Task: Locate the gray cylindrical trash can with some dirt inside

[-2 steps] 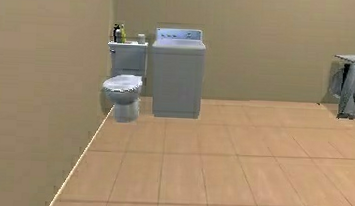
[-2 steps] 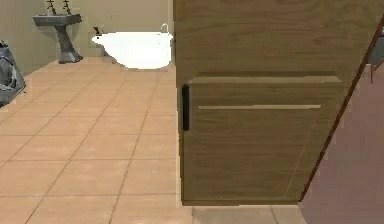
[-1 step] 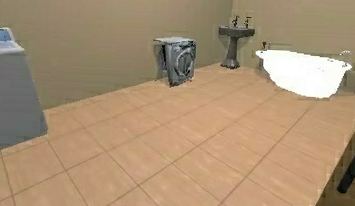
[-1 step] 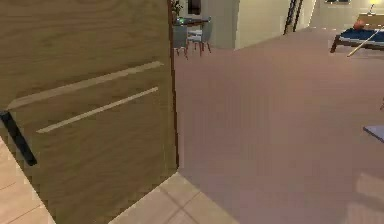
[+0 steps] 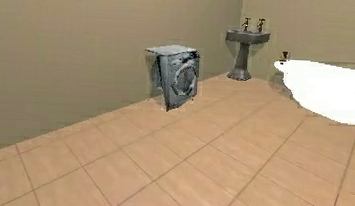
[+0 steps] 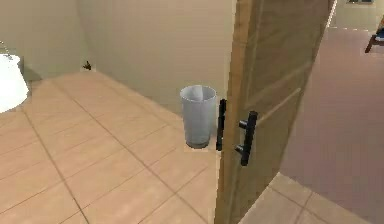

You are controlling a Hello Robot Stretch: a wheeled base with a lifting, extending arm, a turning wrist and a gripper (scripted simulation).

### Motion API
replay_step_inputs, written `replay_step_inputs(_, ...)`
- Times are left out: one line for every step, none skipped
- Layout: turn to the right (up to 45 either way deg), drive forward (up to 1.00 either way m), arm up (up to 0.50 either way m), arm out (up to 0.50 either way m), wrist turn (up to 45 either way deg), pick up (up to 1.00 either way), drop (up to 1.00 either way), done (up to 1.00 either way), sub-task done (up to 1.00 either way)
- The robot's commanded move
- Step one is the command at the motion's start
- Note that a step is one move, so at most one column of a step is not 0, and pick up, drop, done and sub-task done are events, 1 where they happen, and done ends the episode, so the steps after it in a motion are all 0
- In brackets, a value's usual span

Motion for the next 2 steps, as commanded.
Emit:
replay_step_inputs(45.0,0.0,0.0,0.0,0.0,0.0,0.0,0.0,0.0)
replay_step_inputs(0.0,0.7,0.0,0.0,0.0,0.0,0.0,0.0,0.0)
